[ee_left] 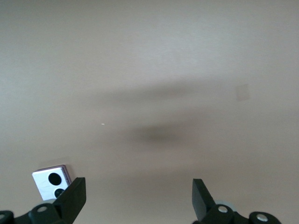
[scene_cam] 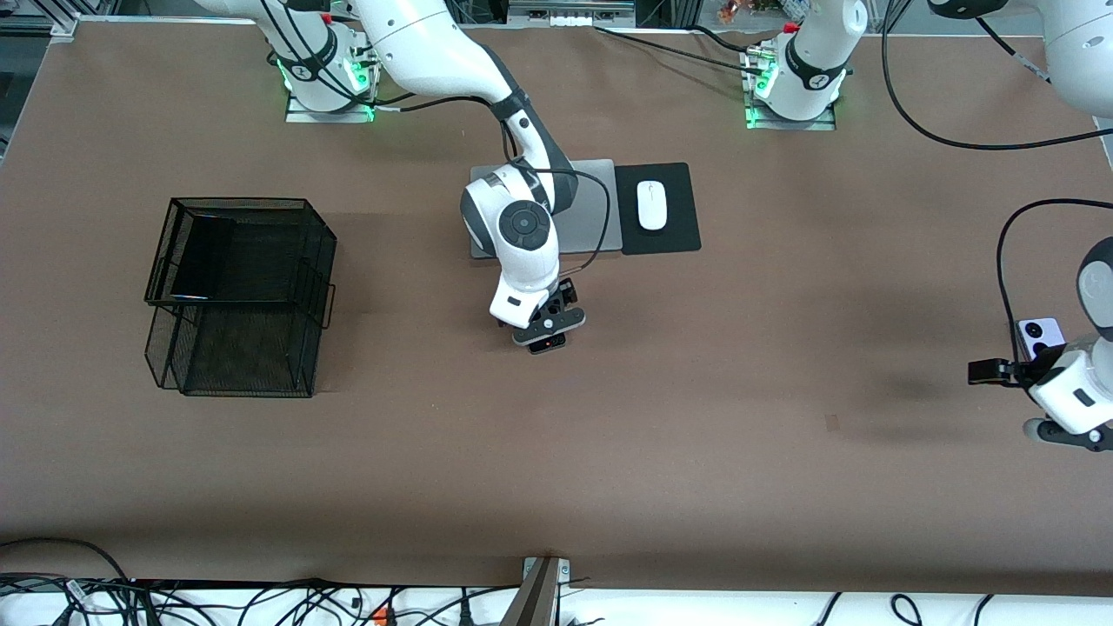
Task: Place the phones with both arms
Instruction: 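Grasp the flip phone with the right gripper while the left gripper reaches the lavender phone, then carry the flip phone to the basket while the left gripper grasps the lavender phone, then lower the flip phone into the basket and open the right gripper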
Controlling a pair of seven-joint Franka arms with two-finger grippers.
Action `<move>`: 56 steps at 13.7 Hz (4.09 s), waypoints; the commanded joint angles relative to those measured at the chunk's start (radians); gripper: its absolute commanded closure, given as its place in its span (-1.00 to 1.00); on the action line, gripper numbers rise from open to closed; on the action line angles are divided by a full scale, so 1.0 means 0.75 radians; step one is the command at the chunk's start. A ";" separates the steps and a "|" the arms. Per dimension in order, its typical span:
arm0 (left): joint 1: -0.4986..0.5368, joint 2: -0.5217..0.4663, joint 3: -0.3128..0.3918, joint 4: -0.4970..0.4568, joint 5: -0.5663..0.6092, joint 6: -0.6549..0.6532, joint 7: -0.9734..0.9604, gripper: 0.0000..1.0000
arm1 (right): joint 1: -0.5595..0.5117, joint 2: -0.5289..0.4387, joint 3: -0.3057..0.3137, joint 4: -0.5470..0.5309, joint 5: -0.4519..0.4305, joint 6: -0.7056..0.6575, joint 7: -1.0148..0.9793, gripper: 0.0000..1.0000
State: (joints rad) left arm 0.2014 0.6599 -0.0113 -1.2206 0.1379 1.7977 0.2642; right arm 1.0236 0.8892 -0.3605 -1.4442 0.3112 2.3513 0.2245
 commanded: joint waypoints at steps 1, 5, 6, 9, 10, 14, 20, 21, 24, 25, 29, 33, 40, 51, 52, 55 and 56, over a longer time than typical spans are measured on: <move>0.058 -0.047 -0.016 -0.147 0.055 0.155 0.026 -1.00 | -0.011 0.048 0.024 0.036 0.019 0.064 -0.013 -0.99; 0.177 -0.049 -0.020 -0.262 0.088 0.356 0.075 -1.00 | -0.011 0.060 0.024 0.036 0.009 0.076 -0.029 -0.99; 0.185 -0.047 -0.018 -0.266 0.086 0.356 0.093 -1.00 | -0.011 0.060 0.024 0.034 0.008 0.082 -0.029 -0.99; 0.198 -0.052 -0.018 -0.315 0.119 0.360 0.143 -1.00 | -0.011 0.080 0.024 0.036 0.006 0.123 -0.029 -0.98; 0.210 -0.052 -0.018 -0.340 0.159 0.388 0.147 -1.00 | -0.011 0.080 0.024 0.034 0.004 0.141 -0.033 -0.93; 0.345 -0.033 -0.020 -0.467 0.156 0.677 0.149 -1.00 | -0.019 0.076 0.024 0.034 0.017 0.146 -0.054 0.66; 0.469 -0.029 -0.038 -0.471 0.152 0.679 0.139 -1.00 | -0.019 0.042 0.000 0.038 0.021 0.131 -0.044 0.93; 0.480 -0.027 -0.038 -0.471 0.150 0.677 0.141 -1.00 | -0.017 0.021 -0.028 0.036 0.021 0.115 -0.042 0.93; 0.535 -0.001 -0.038 -0.471 -0.003 0.679 0.145 -1.00 | -0.013 -0.119 -0.186 0.040 0.021 -0.136 -0.044 0.93; 0.537 0.010 -0.038 -0.473 -0.026 0.679 0.145 -1.00 | -0.013 -0.175 -0.243 0.040 0.015 -0.228 -0.046 0.93; 0.566 0.053 -0.038 -0.504 -0.035 0.720 0.137 -1.00 | -0.013 -0.353 -0.498 0.038 0.002 -0.590 -0.151 0.92; 0.578 0.077 -0.038 -0.520 -0.033 0.747 0.153 -1.00 | -0.009 -0.424 -0.754 -0.001 0.000 -0.923 -0.271 0.93; 0.584 0.143 -0.036 -0.518 -0.024 0.818 0.159 -1.00 | -0.003 -0.598 -0.937 -0.411 -0.008 -0.824 -0.418 0.93; 0.605 0.182 -0.028 -0.502 -0.010 0.863 0.206 -1.00 | -0.001 -0.750 -0.929 -0.817 0.008 -0.542 -0.441 0.92; 0.609 0.184 -0.028 -0.500 -0.010 0.863 0.210 -1.00 | -0.001 -0.736 -0.927 -0.817 0.013 -0.540 -0.424 0.92; 0.609 0.194 -0.028 -0.500 -0.012 0.881 0.210 -1.00 | -0.001 -0.705 -0.925 -0.817 0.017 -0.529 -0.420 0.75; 0.609 0.202 -0.028 -0.500 -0.012 0.904 0.210 -1.00 | -0.001 -0.705 -0.925 -0.817 0.017 -0.533 -0.420 0.40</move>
State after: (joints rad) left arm 0.6526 0.7977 -0.0265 -1.6023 0.1323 2.4455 0.3972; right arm 1.0123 0.3642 -1.0483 -2.0477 0.3107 1.9406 -0.1067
